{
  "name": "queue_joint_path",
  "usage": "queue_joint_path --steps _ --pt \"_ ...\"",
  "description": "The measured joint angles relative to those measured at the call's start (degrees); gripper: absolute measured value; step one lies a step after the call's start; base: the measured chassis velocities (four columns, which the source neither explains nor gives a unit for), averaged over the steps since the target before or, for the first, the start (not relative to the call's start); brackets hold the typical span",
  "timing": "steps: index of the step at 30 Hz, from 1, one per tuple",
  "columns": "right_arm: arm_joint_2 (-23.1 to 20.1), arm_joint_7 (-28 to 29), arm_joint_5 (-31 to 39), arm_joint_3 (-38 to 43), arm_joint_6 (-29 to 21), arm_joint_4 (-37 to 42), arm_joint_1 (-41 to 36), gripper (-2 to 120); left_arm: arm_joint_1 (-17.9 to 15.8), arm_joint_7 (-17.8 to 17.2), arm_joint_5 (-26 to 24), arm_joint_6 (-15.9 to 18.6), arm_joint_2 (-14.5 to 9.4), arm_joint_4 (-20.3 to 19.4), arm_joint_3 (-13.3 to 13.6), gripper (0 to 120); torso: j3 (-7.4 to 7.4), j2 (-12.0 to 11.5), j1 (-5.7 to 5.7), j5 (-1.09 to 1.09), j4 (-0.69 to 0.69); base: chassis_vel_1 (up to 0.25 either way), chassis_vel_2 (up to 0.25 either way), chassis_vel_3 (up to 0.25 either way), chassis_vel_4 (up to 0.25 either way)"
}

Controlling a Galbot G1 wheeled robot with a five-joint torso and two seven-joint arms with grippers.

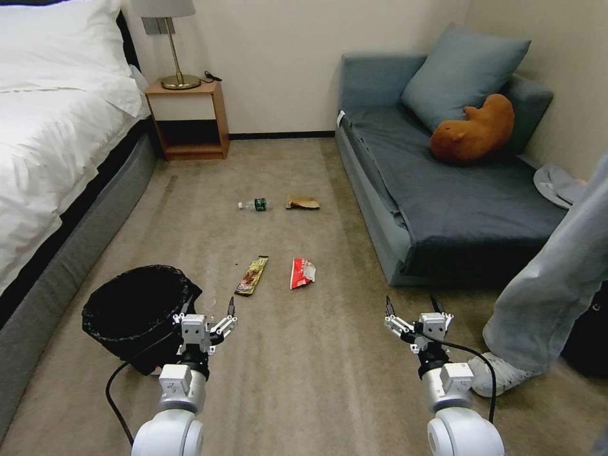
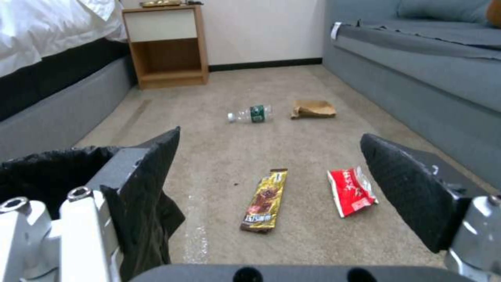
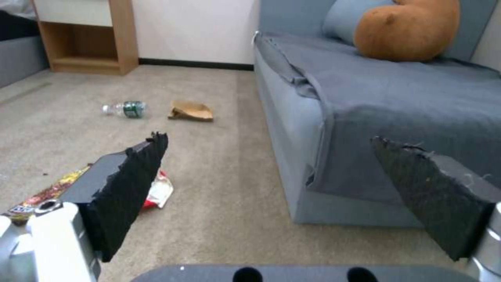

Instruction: Pick up the trash bin, then pick up the garbage on the floor and place it into the trash bin.

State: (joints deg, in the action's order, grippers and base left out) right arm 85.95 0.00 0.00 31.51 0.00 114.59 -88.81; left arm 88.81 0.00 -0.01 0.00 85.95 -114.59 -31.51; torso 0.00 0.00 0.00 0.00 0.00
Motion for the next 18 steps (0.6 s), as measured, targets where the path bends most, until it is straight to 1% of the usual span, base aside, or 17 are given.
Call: queue_joint_path --steps 18 --pt "0.00 0.00 0.00 0.00 0.00 0.00 0.00 100 0.00 0.00 0.00 0.00 0.00 0.00 0.00 94 0.00 0.00 0.00 0.00 0.00 0.000 0.000 0.000 0.000"
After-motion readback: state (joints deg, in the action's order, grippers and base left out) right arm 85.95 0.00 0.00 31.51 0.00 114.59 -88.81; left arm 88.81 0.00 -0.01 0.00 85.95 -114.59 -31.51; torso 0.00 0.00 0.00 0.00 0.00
